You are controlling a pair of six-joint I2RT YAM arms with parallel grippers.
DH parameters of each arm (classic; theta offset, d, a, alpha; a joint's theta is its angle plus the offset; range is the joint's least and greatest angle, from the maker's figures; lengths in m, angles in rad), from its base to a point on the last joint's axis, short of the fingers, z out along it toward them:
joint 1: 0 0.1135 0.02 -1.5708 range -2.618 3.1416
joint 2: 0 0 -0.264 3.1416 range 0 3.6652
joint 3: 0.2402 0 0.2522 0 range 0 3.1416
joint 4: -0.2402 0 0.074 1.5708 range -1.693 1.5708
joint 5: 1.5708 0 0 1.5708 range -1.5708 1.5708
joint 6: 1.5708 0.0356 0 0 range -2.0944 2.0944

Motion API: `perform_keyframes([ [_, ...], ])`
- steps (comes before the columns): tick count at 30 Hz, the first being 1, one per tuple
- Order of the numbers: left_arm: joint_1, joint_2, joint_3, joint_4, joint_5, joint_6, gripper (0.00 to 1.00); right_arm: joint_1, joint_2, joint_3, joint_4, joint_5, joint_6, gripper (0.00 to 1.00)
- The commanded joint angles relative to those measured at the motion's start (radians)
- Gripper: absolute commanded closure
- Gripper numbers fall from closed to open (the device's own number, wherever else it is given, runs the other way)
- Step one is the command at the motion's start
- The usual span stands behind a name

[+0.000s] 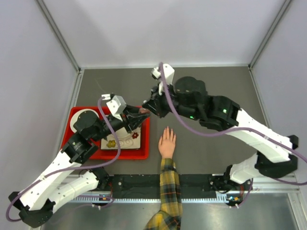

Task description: Paint the nails

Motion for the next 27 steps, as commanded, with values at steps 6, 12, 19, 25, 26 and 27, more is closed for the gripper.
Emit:
perform_keyframes([
  [6, -0.002, 0.003, 0.063, 0.153, 0.498, -0.132, 1.00, -0.058, -0.143, -0.137, 0.143, -0.990, -0.369, 1.00],
  [12, -0.002, -0.009, 0.050, 0.141, 0.425, -0.140, 1.00, -0.112, -0.092, -0.080, 0.098, -0.994, -0.389, 1.00],
  [19, -0.004, 0.025, 0.066, 0.044, 0.105, -0.048, 1.00, -0.109, -0.095, -0.066, 0.155, -0.362, -0.045, 0.36],
  [25, -0.004, 0.057, 0.052, 0.044, -0.106, 0.012, 1.00, -0.064, -0.088, -0.031, 0.032, 0.097, 0.189, 0.39],
  [26, -0.004, 0.061, 0.055, 0.044, -0.106, 0.018, 1.00, -0.057, -0.074, 0.016, -0.014, 0.152, 0.194, 0.52],
  [27, -0.004, 0.065, 0.056, 0.044, -0.106, 0.020, 1.00, -0.043, -0.062, 0.037, -0.025, 0.164, 0.198, 0.55],
])
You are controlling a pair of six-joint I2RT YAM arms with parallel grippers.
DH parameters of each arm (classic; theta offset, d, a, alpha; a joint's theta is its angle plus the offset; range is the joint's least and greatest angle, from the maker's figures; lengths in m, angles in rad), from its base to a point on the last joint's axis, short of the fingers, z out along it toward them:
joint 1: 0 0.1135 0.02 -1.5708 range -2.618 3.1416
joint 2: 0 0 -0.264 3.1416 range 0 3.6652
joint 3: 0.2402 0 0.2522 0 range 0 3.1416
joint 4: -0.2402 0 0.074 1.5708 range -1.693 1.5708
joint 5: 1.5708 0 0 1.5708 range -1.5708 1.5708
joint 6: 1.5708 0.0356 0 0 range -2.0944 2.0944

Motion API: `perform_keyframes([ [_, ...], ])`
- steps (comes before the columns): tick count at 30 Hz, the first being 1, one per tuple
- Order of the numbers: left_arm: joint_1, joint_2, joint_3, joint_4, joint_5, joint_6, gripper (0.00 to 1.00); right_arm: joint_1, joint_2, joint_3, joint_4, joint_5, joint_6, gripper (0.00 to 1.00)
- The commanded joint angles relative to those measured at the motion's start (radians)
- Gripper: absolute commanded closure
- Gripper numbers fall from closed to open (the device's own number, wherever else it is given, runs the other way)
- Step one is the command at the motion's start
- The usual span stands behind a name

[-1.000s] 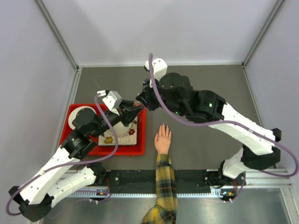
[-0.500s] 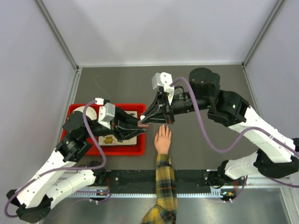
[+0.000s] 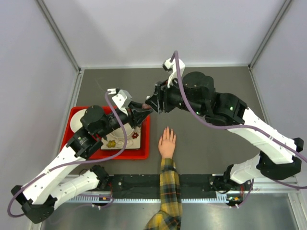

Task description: Paint the nails

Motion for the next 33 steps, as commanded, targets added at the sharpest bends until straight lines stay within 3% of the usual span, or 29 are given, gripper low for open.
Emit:
perform_keyframes([
  [1, -0.001, -0.004, 0.024, 0.047, -0.116, 0.055, 1.00, 0.054, 0.037, 0.130, -0.072, 0.303, 0.146, 0.57],
  [16, -0.001, -0.040, 0.012, 0.053, -0.120, 0.061, 1.00, 0.101, 0.160, 0.229, -0.109, 0.284, 0.134, 0.53],
  [19, -0.001, -0.041, 0.013, 0.047, -0.118, 0.066, 1.00, 0.106, 0.164, 0.232, -0.109, 0.271, 0.131, 0.62],
  [24, -0.001, -0.051, 0.013, 0.053, -0.078, 0.023, 1.00, 0.107, 0.152, 0.226, -0.098, 0.229, 0.085, 1.00],
  [27, -0.001, -0.083, 0.004, 0.081, 0.070, -0.011, 1.00, 0.109, 0.103, 0.163, -0.025, 0.102, -0.025, 1.00],
  [30, -0.001, -0.119, -0.002, 0.137, 0.254, -0.068, 1.00, 0.101, 0.020, 0.057, 0.088, -0.160, -0.175, 1.00],
  [31, -0.001, -0.128, -0.001, 0.150, 0.299, -0.086, 1.00, 0.098, -0.004, 0.021, 0.115, -0.325, -0.212, 1.00],
  [33, -0.001, -0.128, 0.015, 0.182, 0.438, -0.144, 1.00, 0.083, -0.066, -0.064, 0.159, -0.467, -0.286, 1.00],
])
